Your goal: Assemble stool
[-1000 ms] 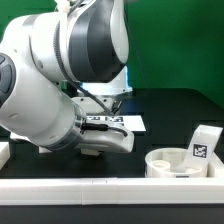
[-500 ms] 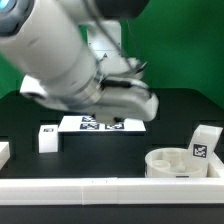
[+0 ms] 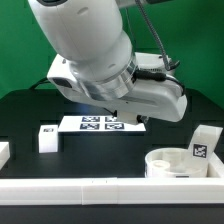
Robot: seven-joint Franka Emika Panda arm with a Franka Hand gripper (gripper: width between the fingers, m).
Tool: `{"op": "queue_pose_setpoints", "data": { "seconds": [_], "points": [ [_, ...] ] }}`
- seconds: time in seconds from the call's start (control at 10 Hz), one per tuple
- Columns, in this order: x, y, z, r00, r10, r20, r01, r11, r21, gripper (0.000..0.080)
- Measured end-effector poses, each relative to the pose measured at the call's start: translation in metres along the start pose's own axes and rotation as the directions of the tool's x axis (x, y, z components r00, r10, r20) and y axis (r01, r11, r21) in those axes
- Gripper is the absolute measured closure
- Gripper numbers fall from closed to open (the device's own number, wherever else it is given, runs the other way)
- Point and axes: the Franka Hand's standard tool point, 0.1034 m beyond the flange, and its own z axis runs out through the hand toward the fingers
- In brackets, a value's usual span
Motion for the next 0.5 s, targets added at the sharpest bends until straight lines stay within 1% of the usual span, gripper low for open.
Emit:
{"op": "queue_pose_setpoints", "data": {
  "seconds": [0.1, 0.2, 0.3, 0.4, 0.5],
  "points": [
    [0.008, -0.007, -0.005, 0.997, -0.005, -0.082, 0.007, 1.000, 0.016, 0.0462],
    [0.008, -0.011, -0.010, 0.988, -0.012, -0.154, 0.016, 1.000, 0.024, 0.0462],
    [0.004, -0.016, -0.017, 0.981, -0.018, -0.192, 0.025, 0.999, 0.034, 0.0462],
    [0.005, -0.023, -0.026, 0.967, -0.024, -0.255, 0.037, 0.998, 0.049, 0.0462],
    [0.004, -0.028, -0.034, 0.955, -0.030, -0.296, 0.049, 0.997, 0.056, 0.0462]
  ]
}}
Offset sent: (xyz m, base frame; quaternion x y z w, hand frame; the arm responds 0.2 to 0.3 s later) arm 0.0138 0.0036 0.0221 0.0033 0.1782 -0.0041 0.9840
